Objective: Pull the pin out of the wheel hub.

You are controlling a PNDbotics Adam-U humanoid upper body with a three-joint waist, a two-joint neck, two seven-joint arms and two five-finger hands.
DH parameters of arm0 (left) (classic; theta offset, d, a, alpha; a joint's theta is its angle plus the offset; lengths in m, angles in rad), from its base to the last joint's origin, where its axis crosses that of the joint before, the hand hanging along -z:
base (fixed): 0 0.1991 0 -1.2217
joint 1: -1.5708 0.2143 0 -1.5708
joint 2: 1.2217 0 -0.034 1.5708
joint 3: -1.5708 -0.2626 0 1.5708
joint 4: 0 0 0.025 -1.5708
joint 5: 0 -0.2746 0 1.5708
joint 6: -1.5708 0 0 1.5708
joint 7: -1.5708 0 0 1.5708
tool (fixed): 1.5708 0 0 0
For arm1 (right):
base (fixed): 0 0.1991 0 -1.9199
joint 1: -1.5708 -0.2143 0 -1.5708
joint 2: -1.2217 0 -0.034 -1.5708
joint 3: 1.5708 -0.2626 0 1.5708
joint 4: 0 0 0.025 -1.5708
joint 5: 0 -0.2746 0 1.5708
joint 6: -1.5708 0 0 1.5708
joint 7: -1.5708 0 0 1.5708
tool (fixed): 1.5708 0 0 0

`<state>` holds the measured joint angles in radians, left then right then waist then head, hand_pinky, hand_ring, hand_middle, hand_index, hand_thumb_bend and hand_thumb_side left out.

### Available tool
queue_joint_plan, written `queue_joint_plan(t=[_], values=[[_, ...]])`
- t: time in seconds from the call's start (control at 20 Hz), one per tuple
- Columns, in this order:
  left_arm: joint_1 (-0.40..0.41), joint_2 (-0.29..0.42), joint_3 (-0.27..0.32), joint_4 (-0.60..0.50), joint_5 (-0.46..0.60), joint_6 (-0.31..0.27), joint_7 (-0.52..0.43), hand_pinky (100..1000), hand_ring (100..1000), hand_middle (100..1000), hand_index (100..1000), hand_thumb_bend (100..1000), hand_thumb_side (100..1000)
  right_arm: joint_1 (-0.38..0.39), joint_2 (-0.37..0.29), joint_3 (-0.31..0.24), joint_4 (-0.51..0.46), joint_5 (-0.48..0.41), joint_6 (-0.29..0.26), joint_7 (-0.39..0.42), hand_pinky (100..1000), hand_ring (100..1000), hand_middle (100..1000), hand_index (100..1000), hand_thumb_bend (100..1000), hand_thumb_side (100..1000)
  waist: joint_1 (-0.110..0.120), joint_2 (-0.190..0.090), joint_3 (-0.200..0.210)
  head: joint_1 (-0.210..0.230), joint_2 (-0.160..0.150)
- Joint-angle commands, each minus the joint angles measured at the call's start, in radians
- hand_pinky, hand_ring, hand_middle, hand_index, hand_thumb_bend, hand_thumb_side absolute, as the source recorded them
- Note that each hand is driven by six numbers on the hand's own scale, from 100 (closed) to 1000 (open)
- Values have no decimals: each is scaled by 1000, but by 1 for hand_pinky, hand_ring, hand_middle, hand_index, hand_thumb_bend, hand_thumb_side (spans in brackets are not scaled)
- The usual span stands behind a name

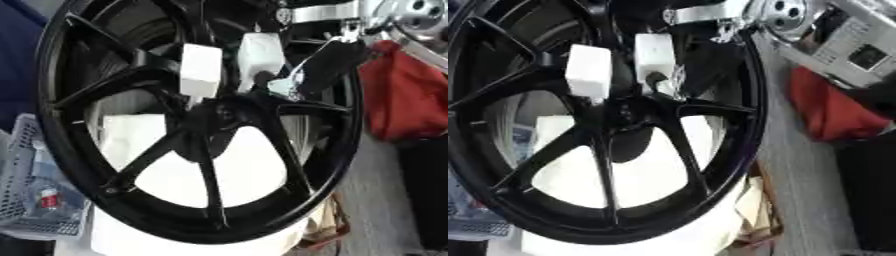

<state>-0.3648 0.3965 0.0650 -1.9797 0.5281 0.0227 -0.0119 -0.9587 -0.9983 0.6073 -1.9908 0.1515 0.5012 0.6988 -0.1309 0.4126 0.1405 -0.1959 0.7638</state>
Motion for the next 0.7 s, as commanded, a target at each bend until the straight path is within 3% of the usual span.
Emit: queue_joint_plan(t=[0.05,0.35,0.7], values=[[-12,11,0,-20,0,0,-4,886,607,705,883,134,872,-15,-21,-21,-9,-24,20,-24,713,558,486,730,100,358,9,-18,-2,-1,6],[-12,10,2,-20,1,-1,-5,888,608,706,883,134,871,-13,-22,-24,-9,-50,36,-88,652,468,404,643,100,173,10,-17,-1,-5,6],[-10,8,4,-20,2,1,-3,889,609,707,883,135,872,-16,-24,-41,-9,-95,29,-127,620,436,376,605,100,157,10,-18,-5,-19,6]])
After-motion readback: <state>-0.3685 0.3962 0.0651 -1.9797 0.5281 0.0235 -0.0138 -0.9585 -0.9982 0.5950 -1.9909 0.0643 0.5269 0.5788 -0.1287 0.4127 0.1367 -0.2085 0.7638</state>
